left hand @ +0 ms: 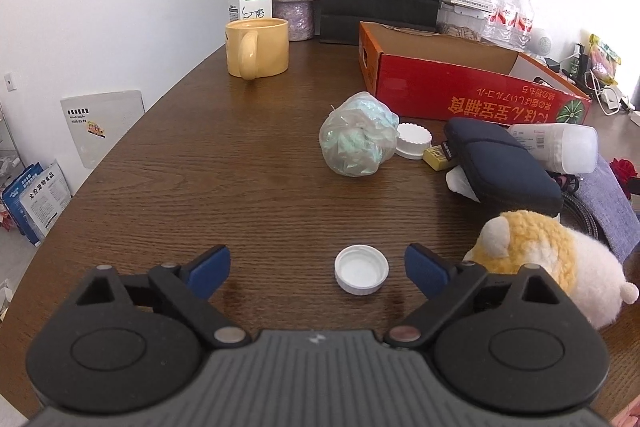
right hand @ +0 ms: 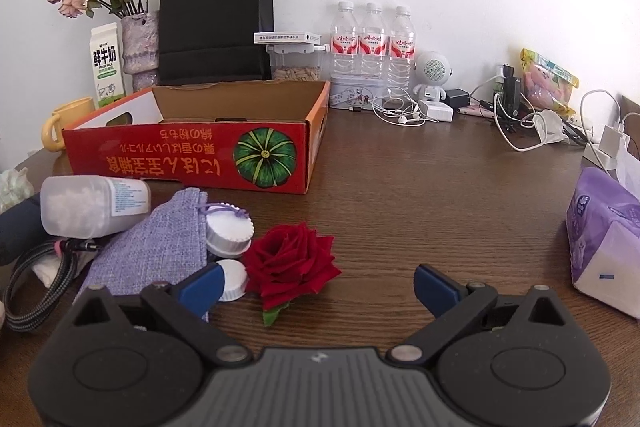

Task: Organize objects
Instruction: 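Close the right gripper on the red rose while the left gripper grasps a white bottle cap, then carry the rose and cap into the cardboard box and open both grippers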

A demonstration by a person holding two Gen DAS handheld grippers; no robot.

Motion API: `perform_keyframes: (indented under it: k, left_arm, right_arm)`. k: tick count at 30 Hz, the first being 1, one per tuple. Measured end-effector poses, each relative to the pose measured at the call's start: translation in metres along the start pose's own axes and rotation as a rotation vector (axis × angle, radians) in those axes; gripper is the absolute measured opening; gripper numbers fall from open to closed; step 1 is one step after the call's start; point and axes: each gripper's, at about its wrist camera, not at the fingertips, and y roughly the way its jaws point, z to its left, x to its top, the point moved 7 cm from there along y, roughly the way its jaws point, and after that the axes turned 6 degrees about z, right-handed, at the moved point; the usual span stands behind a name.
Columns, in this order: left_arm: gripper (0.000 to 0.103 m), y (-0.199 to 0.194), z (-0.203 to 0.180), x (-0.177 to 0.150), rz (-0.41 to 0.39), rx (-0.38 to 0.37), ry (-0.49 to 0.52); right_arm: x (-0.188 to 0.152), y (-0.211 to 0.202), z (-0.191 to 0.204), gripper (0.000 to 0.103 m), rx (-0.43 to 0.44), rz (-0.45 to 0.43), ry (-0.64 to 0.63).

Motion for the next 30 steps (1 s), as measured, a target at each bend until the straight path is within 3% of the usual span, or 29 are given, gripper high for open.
perform_keyframes:
  k: [7, 12, 19, 30]
  left_arm:
    - [0.064, 0.001, -0.007, 0.001, 0.011, -0.066, 0.01]
    - [0.031, 0.001, -0.012, 0.001, 0.026, -0.092, 0.013]
    - [0.03, 0.0, -0.013, 0.0, 0.019, -0.072, 0.009]
    - [0.03, -0.011, -0.008, 0.011, -0.026, -0.044, -0.018]
  right_arm:
    - [0.01, 0.011, -0.001, 0.078, 0.039, 0.011, 0.009]
    - [0.009, 0.015, 0.003, 0.055, 0.083, 0.027, 0.013]
    - [0.01, 0.011, 0.004, 0.04, 0.108, 0.013, 0.024]
    - [0.011, -0.001, 0.006, 0.03, 0.119, -0.021, 0.016]
